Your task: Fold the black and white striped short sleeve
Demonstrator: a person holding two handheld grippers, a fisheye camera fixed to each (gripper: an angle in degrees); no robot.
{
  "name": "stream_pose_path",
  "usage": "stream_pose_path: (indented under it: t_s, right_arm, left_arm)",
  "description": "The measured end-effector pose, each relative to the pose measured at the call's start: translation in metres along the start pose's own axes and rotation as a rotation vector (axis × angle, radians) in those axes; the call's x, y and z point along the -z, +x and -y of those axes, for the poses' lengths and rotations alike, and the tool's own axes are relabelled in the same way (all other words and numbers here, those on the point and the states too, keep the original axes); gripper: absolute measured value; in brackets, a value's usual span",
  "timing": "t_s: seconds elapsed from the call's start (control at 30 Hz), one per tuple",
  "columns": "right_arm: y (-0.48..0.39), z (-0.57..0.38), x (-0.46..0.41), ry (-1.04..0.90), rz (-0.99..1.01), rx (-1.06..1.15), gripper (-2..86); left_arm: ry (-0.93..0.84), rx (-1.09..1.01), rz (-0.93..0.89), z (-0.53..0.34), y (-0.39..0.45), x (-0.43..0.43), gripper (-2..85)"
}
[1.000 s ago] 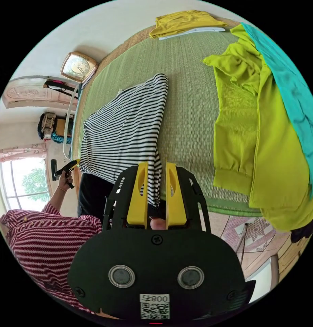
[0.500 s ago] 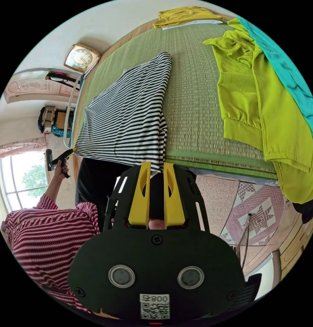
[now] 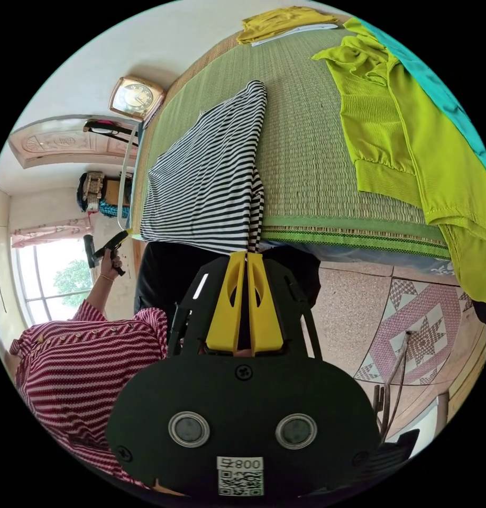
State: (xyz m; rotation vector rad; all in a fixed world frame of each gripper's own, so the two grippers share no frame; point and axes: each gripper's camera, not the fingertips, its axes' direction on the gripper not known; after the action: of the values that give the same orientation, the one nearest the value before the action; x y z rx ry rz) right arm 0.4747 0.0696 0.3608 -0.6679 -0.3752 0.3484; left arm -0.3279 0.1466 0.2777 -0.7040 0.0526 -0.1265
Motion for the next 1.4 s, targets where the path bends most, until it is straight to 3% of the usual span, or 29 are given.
stream_pose_path:
  t_s: [0.23,0.43,0.5,0.93,1.4]
  right_arm:
    - [0.001,0.001,0.011,0.032,0.085,0.021,0.3]
    - [0.005,0.003,0.017,0.050,0.140,0.032,0.5]
    - [0.008,0.005,0.015,0.043,0.153,0.031,0.6]
    - [0.043,0.078,0.015,0.130,0.151,-0.054,9.5]
    - [0.035,0.195,-0.013,0.126,0.184,-0.067,7.4]
  left_arm:
    - [-0.136,-0.606,-0.232,0.030,0.230,-0.110,6.9]
    - [-0.257,-0.853,-0.052,0.021,0.333,-0.180,6.9]
    - [-0.252,-0.846,0.020,0.018,0.344,-0.193,4.2]
    - [-0.253,-0.723,-0.122,0.018,0.371,-0.221,0.4]
    - [-0.247,-0.690,-0.213,0.019,0.377,-0.241,0.4]
